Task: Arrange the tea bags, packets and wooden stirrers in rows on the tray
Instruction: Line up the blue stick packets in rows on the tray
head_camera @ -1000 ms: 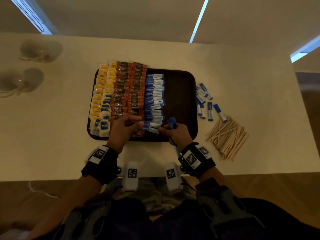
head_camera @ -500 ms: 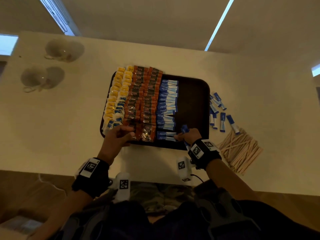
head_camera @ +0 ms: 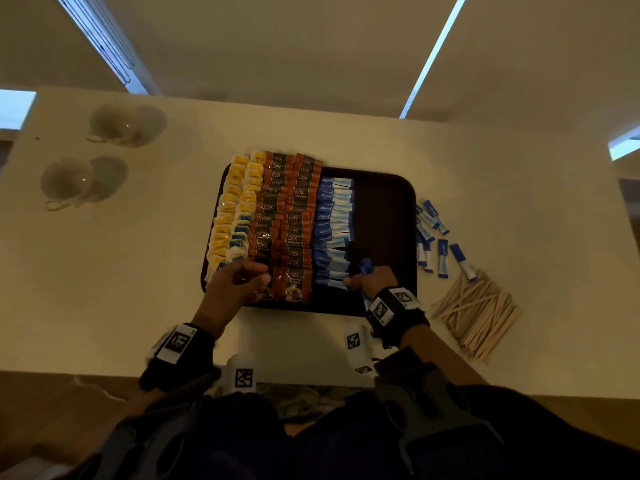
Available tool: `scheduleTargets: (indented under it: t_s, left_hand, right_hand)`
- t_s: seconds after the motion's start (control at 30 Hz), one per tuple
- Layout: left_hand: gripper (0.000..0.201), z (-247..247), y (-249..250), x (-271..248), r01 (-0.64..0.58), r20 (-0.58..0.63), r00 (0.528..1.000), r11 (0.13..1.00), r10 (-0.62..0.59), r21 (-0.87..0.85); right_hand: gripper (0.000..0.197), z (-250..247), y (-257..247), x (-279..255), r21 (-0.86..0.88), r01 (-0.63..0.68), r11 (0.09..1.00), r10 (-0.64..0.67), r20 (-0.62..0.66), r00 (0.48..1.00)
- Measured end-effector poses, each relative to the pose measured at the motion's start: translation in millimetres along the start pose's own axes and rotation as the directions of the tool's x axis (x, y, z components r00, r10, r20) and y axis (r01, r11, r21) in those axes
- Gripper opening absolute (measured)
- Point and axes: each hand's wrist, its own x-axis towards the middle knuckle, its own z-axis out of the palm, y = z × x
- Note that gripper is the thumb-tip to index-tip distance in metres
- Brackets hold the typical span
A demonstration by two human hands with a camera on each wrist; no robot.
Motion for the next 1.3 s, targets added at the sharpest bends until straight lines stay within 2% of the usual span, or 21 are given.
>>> scheduleTargets:
  t_s: [0.13,0.3,0.4,0.47,0.53,0.6,0.7,0.83,0.93,1.07,1.2,1.3]
  left_hand:
    - [0.021,0.5,1.6,6.7,0.002,0.025,1.000,1.000,-0.002,0.027]
    - [0.015,2.9,4.5,11.8,-0.025,0.044,0.999,0.998,0.022,0.056]
    - [0.013,4.2,6.0,15.2,-0.056,0.061,0.997,0.990,0.048,0.127]
    - [0.013,7.5,7.0,18.5,-0.062,0.071,0.996,0.984,0.051,0.168]
    - [0.012,12.9,10.6,21.8,-0.097,0.086,0.993,0.972,0.080,0.213]
    - [0.011,22.1,18.2,24.4,-0.146,0.156,0.982,0.957,0.109,0.250]
    - [0.008,42.8,32.6,27.1,-0.142,0.299,0.953,0.948,0.053,0.284]
    - [0.026,70.7,43.9,30.2,-0.079,0.425,0.901,0.934,-0.081,0.347]
    - [0.018,76.3,44.7,30.8,-0.010,0.451,0.880,0.942,-0.151,0.335]
    - [0.014,78.0,45.0,25.8,0.127,0.532,0.816,0.967,-0.227,0.219]
    - [0.015,83.2,41.7,22.5,0.170,0.501,0.826,0.961,-0.259,0.217]
    - [0.020,69.6,40.1,26.7,0.126,0.502,0.829,0.956,-0.247,0.263]
  right_hand:
    - [0.036,1.1,-0.3,-3.4,-0.055,0.068,0.996,-0.070,-0.034,0.997]
    - [0.031,0.7,-0.5,-8.9,-0.165,0.222,0.961,-0.237,-0.077,0.968]
    - [0.015,-3.9,-4.9,-9.9,-0.130,0.300,0.945,-0.313,-0.098,0.945]
    - [0.017,-5.8,-11.8,-10.4,-0.074,0.341,0.937,-0.348,-0.107,0.932]
    - [0.020,-4.0,-20.0,-13.9,0.067,0.352,0.933,-0.346,-0.092,0.934]
    - [0.026,1.0,-26.4,-17.0,0.254,0.327,0.910,-0.318,-0.077,0.945]
    - [0.028,11.6,-34.7,-23.3,0.399,0.263,0.879,-0.270,-0.040,0.962]
    - [0.035,26.9,-41.6,-29.9,0.395,0.264,0.880,-0.267,-0.049,0.963]
    - [0.031,30.9,-40.1,-33.6,0.421,0.279,0.863,-0.274,-0.074,0.959]
    - [0.028,28.2,-36.0,-36.8,0.457,0.288,0.841,-0.265,-0.116,0.957]
    - [0.034,30.5,-37.1,-39.0,0.432,0.319,0.843,-0.281,-0.151,0.948]
    - [0.033,25.7,-35.3,-40.5,0.473,0.279,0.836,-0.275,-0.079,0.958]
